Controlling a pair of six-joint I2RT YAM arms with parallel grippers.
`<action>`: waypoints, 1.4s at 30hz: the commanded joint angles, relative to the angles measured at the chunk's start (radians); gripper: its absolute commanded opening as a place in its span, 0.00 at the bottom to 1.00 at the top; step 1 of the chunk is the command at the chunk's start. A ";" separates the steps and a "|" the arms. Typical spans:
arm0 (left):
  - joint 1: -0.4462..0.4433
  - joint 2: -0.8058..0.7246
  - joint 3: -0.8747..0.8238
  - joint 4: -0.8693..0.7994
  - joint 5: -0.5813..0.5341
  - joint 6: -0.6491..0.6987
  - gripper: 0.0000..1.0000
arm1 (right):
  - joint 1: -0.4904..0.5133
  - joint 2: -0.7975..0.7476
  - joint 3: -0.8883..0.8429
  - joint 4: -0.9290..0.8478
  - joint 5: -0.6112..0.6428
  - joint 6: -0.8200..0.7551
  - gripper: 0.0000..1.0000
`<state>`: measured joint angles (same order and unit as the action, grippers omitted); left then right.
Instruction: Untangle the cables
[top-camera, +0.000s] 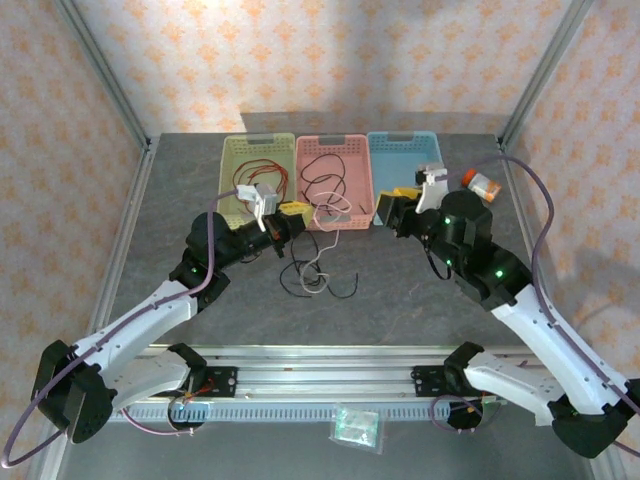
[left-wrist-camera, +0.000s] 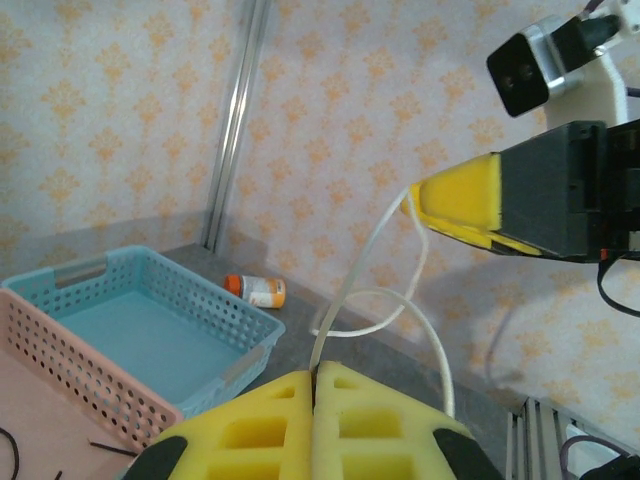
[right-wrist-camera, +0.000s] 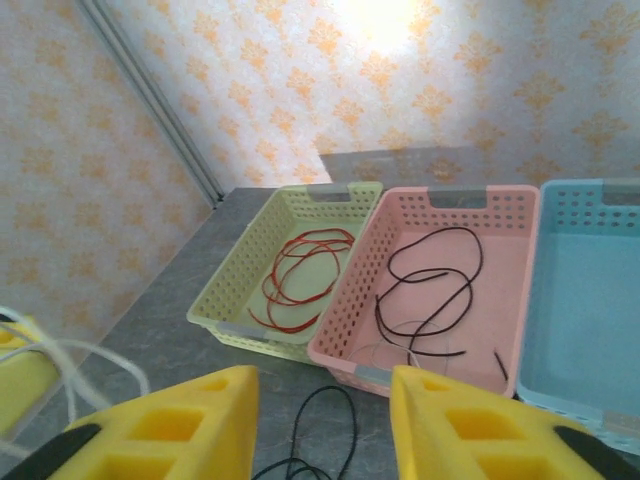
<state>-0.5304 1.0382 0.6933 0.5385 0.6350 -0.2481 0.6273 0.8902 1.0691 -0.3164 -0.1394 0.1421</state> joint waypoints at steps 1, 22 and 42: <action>-0.002 -0.024 0.050 -0.023 -0.022 0.036 0.00 | -0.001 -0.019 -0.015 0.079 -0.076 0.026 0.43; -0.003 -0.009 0.121 -0.027 -0.103 -0.077 0.00 | 0.138 -0.056 -0.196 0.401 -0.166 -0.080 0.73; -0.002 -0.017 0.124 -0.043 -0.095 -0.113 0.00 | 0.239 0.104 -0.138 0.644 -0.215 -0.008 0.54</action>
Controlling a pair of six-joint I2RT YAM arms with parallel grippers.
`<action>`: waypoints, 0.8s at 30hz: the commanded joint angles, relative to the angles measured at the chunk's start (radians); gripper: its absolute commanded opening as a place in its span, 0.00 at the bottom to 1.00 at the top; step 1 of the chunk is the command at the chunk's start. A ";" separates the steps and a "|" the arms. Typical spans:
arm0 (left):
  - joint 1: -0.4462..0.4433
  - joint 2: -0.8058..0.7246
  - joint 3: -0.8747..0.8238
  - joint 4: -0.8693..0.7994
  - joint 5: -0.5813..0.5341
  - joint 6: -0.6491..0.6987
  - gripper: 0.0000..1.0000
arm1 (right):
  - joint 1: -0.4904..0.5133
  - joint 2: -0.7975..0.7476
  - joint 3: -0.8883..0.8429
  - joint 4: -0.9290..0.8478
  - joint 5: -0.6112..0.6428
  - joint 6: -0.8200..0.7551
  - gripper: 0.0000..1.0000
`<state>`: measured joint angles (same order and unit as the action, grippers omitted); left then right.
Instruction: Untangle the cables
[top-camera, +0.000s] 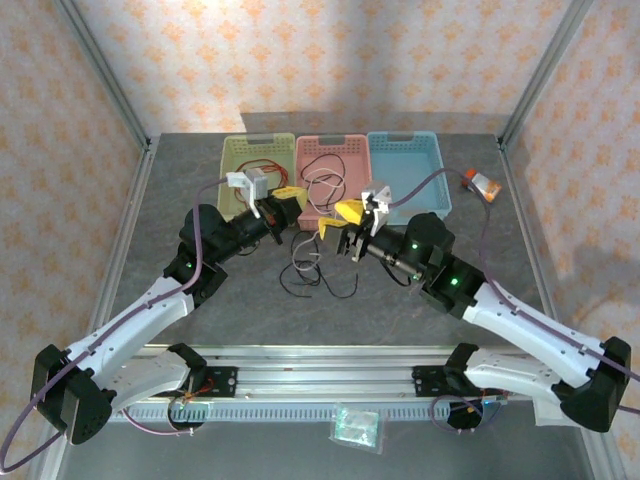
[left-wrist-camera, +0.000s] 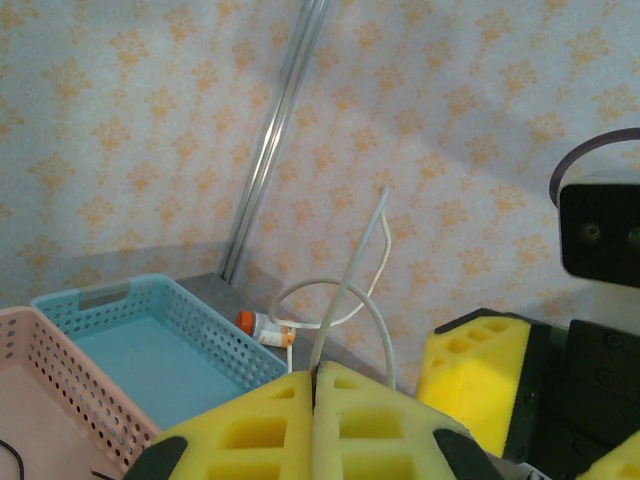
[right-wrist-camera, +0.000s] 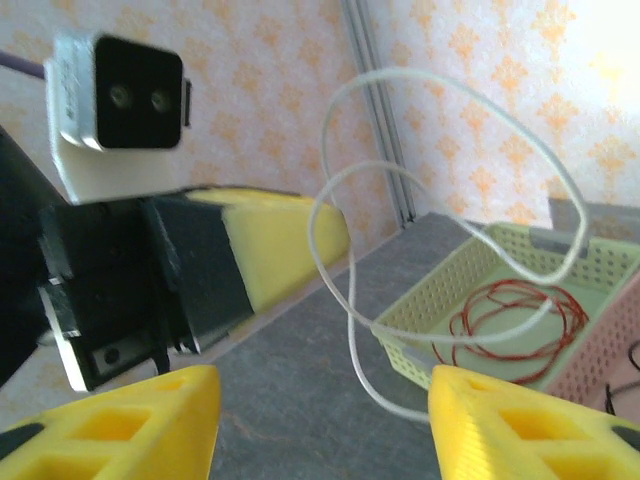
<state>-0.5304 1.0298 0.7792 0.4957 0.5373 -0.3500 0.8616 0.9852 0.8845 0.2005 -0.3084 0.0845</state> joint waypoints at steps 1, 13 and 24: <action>-0.003 -0.008 0.037 0.001 0.006 -0.013 0.00 | 0.005 0.026 0.059 0.136 -0.067 0.061 0.53; -0.007 -0.012 0.025 0.027 0.068 -0.024 0.00 | 0.004 0.160 0.142 0.178 -0.111 0.163 0.42; -0.007 -0.036 0.006 0.020 0.042 0.000 0.00 | 0.004 0.099 0.126 0.084 0.124 0.180 0.00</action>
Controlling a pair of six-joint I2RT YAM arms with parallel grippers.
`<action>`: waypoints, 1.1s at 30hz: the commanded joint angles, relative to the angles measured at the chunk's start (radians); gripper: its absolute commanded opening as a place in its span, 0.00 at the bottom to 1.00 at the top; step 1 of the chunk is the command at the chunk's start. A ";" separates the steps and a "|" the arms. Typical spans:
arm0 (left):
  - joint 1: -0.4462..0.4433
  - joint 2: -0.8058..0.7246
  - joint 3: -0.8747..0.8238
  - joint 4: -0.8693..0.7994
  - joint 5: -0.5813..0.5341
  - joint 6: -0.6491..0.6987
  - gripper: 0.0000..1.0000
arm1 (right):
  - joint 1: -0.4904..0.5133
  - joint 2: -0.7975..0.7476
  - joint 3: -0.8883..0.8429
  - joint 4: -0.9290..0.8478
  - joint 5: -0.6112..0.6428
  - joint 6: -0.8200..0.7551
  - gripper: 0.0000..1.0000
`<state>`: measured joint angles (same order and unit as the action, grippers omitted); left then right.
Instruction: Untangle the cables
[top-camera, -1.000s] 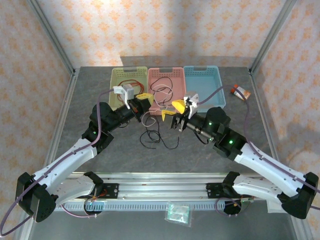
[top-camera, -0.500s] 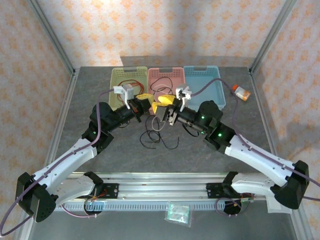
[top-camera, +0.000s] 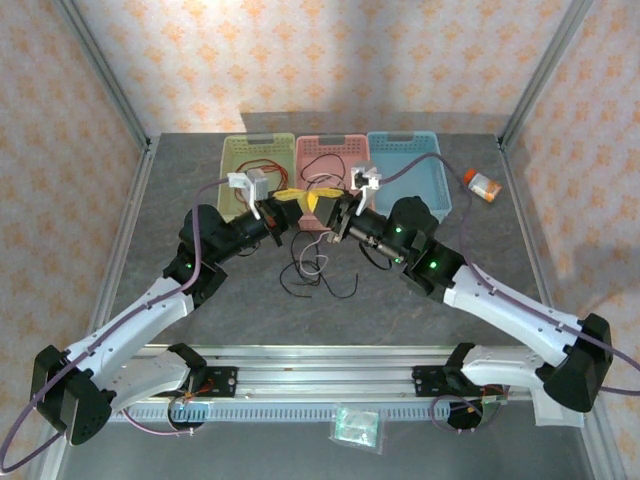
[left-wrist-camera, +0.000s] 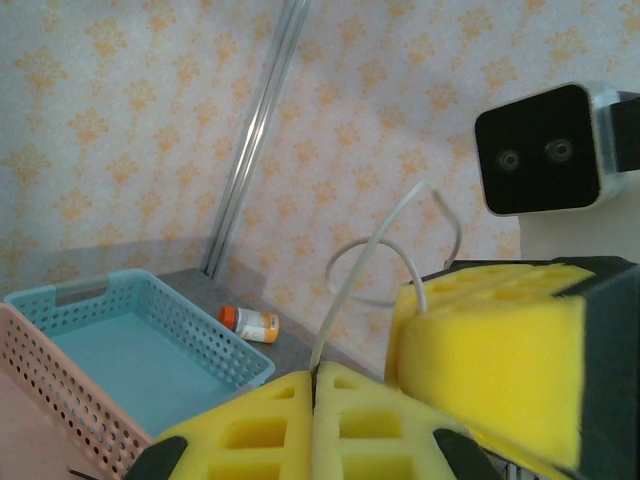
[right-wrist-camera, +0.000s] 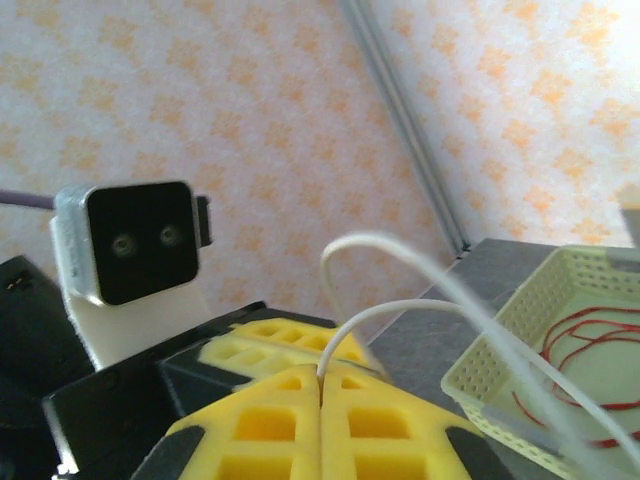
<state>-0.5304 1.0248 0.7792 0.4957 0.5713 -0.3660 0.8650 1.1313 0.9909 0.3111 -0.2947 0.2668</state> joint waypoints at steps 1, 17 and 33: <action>-0.007 -0.034 0.004 0.016 -0.001 0.018 0.00 | 0.000 -0.060 0.021 -0.055 0.150 -0.009 0.00; -0.005 -0.032 0.006 -0.037 -0.088 0.042 0.00 | -0.046 -0.252 0.045 -0.367 0.572 -0.100 0.00; -0.005 0.023 0.049 -0.051 -0.082 0.010 0.65 | -0.130 -0.122 0.301 -0.453 0.529 -0.206 0.00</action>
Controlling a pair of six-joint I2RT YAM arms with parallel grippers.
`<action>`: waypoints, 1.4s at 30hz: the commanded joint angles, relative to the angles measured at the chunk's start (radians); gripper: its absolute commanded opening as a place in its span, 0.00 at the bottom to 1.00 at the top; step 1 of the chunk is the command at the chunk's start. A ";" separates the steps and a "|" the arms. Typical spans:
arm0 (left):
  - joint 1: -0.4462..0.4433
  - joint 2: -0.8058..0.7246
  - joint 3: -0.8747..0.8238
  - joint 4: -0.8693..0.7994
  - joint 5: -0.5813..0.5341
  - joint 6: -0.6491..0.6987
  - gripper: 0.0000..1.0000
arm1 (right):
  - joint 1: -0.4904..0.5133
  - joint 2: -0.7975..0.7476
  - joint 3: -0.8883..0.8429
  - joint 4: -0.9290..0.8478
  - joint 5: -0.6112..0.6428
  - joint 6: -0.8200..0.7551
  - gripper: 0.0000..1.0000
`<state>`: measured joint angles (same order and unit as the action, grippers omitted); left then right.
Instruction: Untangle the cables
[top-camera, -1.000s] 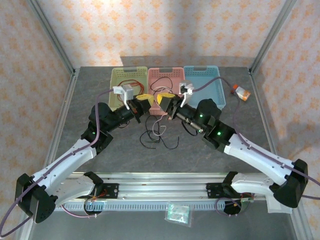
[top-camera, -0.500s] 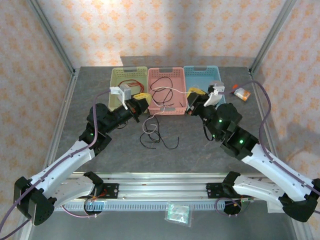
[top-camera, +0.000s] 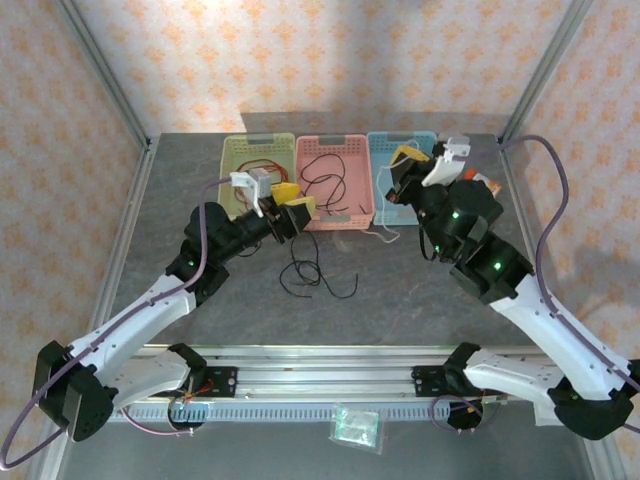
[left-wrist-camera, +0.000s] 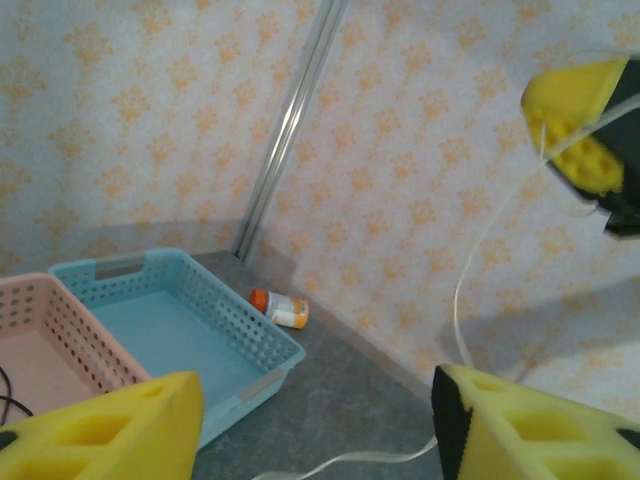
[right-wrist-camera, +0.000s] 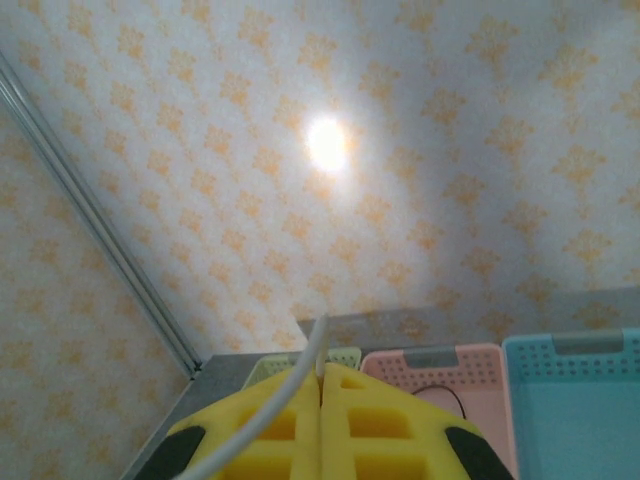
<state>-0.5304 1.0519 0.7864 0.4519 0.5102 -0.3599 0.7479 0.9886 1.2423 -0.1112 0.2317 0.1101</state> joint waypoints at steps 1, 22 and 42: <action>-0.006 -0.008 0.042 -0.026 -0.046 0.007 0.69 | -0.027 0.034 0.064 -0.035 0.007 -0.056 0.00; 0.046 0.063 0.126 -0.410 -0.354 -0.089 0.99 | -0.325 0.353 0.396 -0.104 -0.155 -0.116 0.00; 0.158 0.277 0.351 -0.578 -0.553 -0.056 1.00 | -0.451 0.658 0.735 -0.267 -0.089 -0.024 0.00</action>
<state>-0.3721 1.3056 1.0832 -0.0078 0.0029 -0.4149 0.3035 1.6165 1.9068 -0.2955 0.0826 0.0387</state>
